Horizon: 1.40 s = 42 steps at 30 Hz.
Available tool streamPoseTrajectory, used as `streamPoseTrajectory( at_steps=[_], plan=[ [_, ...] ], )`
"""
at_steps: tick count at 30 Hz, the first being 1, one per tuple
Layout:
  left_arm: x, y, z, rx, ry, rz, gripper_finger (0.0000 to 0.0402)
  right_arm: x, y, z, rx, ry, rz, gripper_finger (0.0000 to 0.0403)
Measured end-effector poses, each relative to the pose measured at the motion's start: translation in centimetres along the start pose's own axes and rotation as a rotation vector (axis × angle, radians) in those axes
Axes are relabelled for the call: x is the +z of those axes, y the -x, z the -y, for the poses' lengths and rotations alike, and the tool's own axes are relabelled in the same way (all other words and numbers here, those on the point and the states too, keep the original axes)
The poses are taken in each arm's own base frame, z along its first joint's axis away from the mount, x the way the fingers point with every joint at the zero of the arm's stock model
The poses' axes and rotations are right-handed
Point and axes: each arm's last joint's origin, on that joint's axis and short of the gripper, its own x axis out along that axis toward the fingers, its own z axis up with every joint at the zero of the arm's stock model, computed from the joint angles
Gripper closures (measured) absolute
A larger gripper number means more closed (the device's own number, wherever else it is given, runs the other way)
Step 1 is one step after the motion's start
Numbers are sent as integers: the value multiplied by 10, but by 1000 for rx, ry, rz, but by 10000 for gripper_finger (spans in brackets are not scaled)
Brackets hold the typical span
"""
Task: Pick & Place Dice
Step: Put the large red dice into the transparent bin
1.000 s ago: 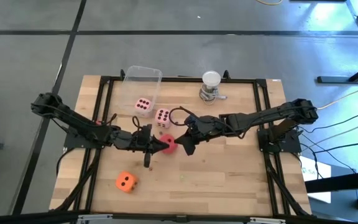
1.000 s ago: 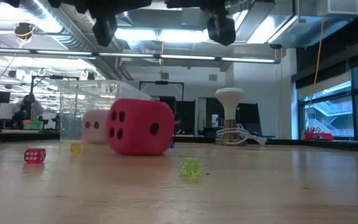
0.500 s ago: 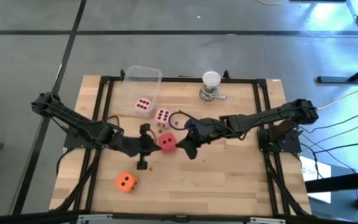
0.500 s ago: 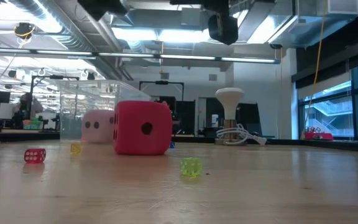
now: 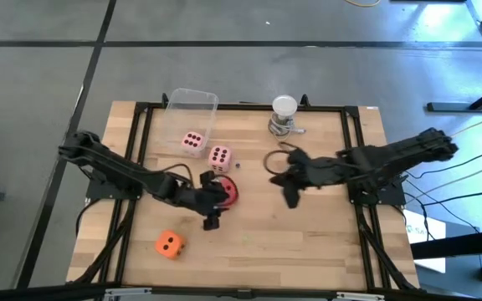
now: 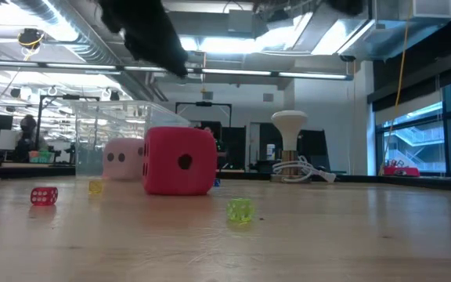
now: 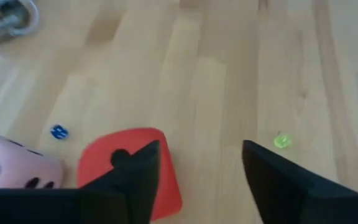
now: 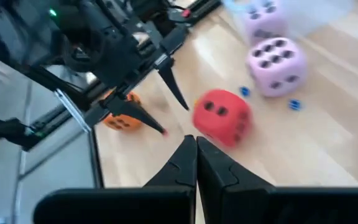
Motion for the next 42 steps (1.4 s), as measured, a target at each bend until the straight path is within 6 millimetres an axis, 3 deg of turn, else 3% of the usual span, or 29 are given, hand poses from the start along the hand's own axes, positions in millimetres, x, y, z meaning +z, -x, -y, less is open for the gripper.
streamPoseTrajectory(
  at_steps=[6, 11, 25, 31, 36, 42],
  plan=[
    [7, -18, 6, 50, -18, 0, 125, -13, 56, 11, -67, 4, 8, 403],
    [8, -34, 6, 65, -103, -78, 115, -22, 79, 14, -92, 8, 27, 403],
    [31, -62, -6, 153, -156, -253, 102, -49, 90, 12, -137, 82, -62, 403],
    [29, -66, -8, 174, -170, -383, 102, -57, 96, 15, -179, 109, -69, 403],
    [34, -66, -6, 242, -131, -390, 102, -60, 99, 17, -205, 126, -65, 403],
    [26, -80, -5, 271, -150, -464, 102, -62, 101, 17, -210, 145, -56, 403]
  ],
)
